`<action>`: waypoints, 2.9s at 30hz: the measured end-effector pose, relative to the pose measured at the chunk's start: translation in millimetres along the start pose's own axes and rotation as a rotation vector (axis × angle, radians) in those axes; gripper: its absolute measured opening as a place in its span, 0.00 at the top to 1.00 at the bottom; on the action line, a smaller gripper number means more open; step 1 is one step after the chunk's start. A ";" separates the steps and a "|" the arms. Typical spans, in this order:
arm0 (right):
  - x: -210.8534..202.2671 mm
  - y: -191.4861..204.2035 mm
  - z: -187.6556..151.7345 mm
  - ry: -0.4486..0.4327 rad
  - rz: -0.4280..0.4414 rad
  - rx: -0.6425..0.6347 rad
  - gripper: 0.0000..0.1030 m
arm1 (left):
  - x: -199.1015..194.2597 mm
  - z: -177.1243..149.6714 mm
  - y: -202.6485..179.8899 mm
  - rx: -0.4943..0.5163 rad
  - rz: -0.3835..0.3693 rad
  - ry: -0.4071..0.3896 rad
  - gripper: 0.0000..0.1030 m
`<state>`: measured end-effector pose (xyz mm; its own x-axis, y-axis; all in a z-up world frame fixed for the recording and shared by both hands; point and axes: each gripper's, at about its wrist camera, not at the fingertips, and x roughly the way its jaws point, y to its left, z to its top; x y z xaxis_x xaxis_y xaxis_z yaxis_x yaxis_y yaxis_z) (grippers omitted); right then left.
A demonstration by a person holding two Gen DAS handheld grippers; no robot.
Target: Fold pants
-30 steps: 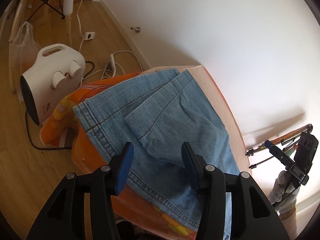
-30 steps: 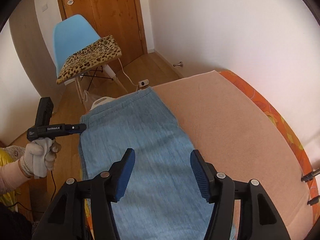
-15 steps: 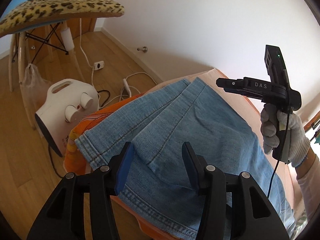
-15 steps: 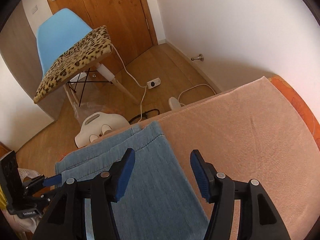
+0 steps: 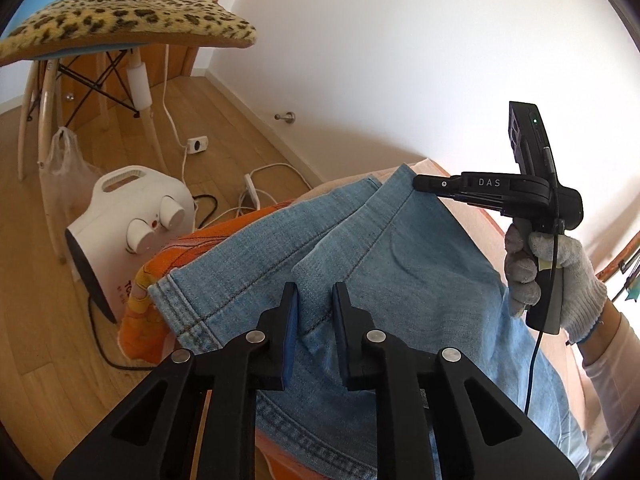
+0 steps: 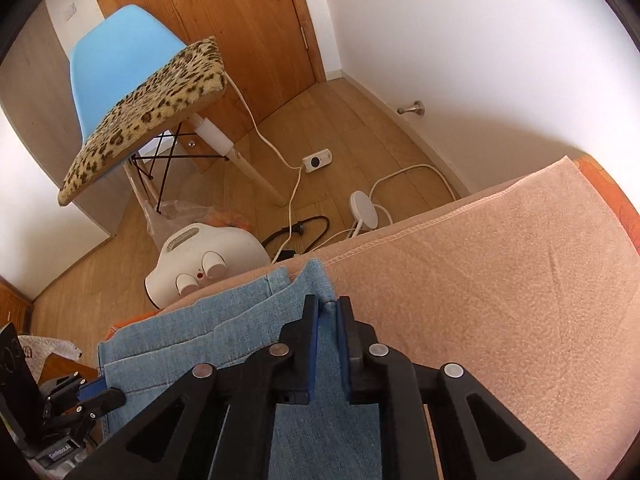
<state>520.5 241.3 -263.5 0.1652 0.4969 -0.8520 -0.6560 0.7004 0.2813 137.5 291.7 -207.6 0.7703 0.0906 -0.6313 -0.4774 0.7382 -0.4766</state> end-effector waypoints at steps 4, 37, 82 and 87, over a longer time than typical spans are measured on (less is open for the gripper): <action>-20.4 17.9 3.5 -0.039 -0.008 -0.051 0.99 | -14.3 4.0 9.1 -0.045 -0.030 -0.036 0.87; -183.4 39.4 -69.9 -0.165 -0.090 0.033 0.62 | -56.9 22.7 13.9 0.142 -0.049 0.056 0.79; -242.3 165.3 -351.0 0.049 -0.299 -0.217 0.95 | -10.3 11.1 -9.4 0.248 -0.051 0.302 0.79; -221.5 150.7 -346.0 0.076 -0.324 -0.222 0.66 | -26.6 2.5 -18.2 0.296 -0.099 0.314 0.79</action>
<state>130.2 59.6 -185.2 0.3399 0.2230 -0.9136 -0.7233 0.6829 -0.1024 126.8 277.5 -180.6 0.6188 -0.1640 -0.7682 -0.2310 0.8967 -0.3775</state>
